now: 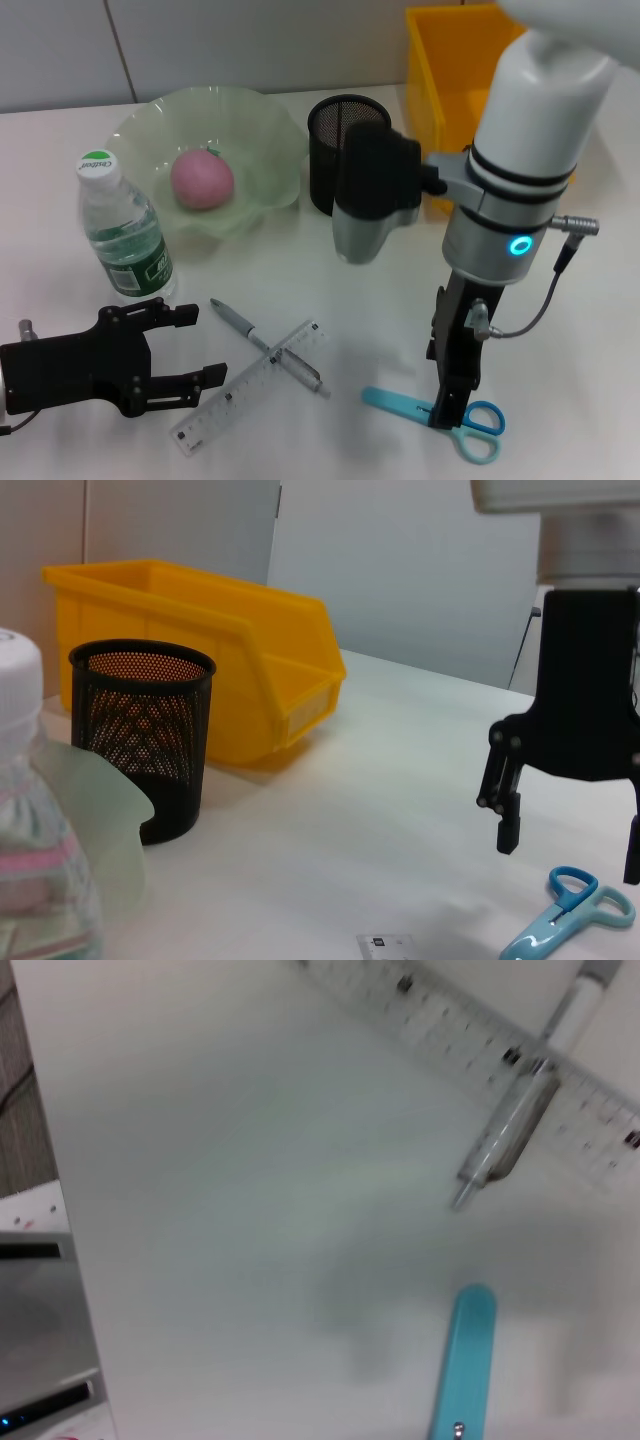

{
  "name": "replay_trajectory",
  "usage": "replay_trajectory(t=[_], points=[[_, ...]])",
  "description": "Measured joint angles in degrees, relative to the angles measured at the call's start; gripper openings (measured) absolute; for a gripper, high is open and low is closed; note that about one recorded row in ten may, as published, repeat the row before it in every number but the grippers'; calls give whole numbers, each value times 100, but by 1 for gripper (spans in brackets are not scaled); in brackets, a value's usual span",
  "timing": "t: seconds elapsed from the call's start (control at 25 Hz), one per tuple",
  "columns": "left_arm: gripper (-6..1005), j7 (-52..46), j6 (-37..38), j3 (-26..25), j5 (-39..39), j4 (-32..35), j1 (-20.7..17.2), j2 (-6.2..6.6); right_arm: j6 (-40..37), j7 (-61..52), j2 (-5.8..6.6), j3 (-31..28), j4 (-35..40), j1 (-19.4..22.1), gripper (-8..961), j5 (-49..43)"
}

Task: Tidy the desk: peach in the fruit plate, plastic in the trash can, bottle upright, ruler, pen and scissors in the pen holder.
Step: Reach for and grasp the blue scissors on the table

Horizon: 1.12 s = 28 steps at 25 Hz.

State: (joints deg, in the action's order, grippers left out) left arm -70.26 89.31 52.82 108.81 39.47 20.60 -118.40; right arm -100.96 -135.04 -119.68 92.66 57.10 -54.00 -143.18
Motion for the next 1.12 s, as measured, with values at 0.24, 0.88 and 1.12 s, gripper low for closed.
replay_trajectory(t=[0.24,0.88,1.12], points=[[837,-8,-7,0,0,-1,18,1,135,-80,-5,376,-2,40,819,8],[836,16,-11,18,0,-1,61,18,586,-277,-22,1217,-3,48,819,185],[836,3,4,18,123,-1,59,19,608,-248,-20,1236,-7,61,818,235]])
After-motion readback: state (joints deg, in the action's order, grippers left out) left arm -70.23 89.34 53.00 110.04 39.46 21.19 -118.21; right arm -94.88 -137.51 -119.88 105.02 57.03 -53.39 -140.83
